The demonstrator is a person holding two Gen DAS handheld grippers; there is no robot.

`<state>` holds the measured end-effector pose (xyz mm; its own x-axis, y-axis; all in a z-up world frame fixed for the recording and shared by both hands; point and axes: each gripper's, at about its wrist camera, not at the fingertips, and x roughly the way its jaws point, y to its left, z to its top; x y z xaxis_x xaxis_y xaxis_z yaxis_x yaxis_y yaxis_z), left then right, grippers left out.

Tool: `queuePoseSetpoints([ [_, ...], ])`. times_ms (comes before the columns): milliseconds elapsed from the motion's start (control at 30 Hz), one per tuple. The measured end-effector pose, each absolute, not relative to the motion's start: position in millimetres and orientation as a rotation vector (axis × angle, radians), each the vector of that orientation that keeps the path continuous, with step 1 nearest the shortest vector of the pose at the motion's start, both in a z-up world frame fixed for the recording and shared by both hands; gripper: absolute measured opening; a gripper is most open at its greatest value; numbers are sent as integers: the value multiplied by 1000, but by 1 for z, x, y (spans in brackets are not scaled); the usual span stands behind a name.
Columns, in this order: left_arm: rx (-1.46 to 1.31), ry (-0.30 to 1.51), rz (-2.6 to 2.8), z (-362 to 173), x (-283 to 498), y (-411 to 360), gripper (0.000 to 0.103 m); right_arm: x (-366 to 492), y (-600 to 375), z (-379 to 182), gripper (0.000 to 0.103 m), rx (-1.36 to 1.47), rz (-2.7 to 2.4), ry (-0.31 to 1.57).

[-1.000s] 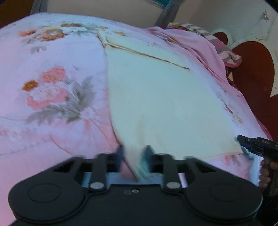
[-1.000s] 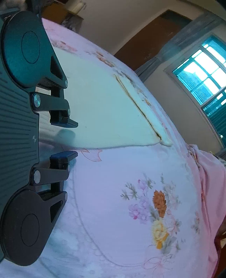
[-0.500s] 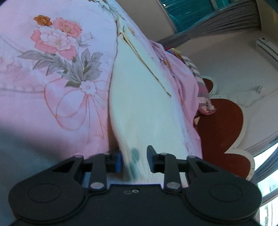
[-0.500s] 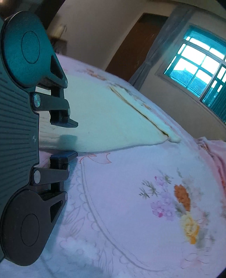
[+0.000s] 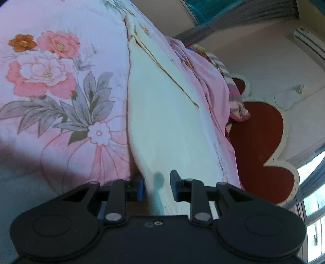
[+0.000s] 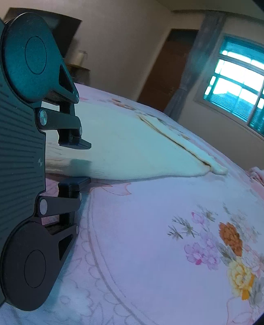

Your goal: Fold small clothes

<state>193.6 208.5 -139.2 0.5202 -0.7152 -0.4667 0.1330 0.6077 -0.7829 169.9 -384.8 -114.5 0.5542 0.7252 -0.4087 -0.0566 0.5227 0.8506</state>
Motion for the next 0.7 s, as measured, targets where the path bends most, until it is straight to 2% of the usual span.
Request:
queuePoseSetpoints([
  [133, -752, 925, -643, -145, 204, 207, 21, 181, -381, -118, 31, 913, 619, 899],
  [167, -750, 931, -655, -146, 205, 207, 19, 182, -380, -117, 28, 904, 629, 895],
  [200, -747, 935, -666, -146, 206, 208, 18, 184, -379, -118, 13, 904, 638, 896],
  [233, -743, 938, -681, -147, 206, 208, 14, 185, -379, -121, 6, 905, 639, 906],
  [267, -731, 943, -690, -147, 205, 208, 12, 186, -379, -122, 5, 896, 631, 908],
  [300, -714, 952, -696, -147, 204, 206, 8, 185, -379, -123, 4, 894, 632, 902],
  [400, -663, 967, -729, -146, 200, 199, 7, 181, -382, -123, 4, 901, 637, 885],
  [433, -658, 960, -724, -145, 200, 198, 1, 180, -383, -123, 4, 895, 637, 886],
  [700, -792, 772, -731, -123, 223, 209, 1, 200, -387, -89, 4, 903, 676, 777],
])
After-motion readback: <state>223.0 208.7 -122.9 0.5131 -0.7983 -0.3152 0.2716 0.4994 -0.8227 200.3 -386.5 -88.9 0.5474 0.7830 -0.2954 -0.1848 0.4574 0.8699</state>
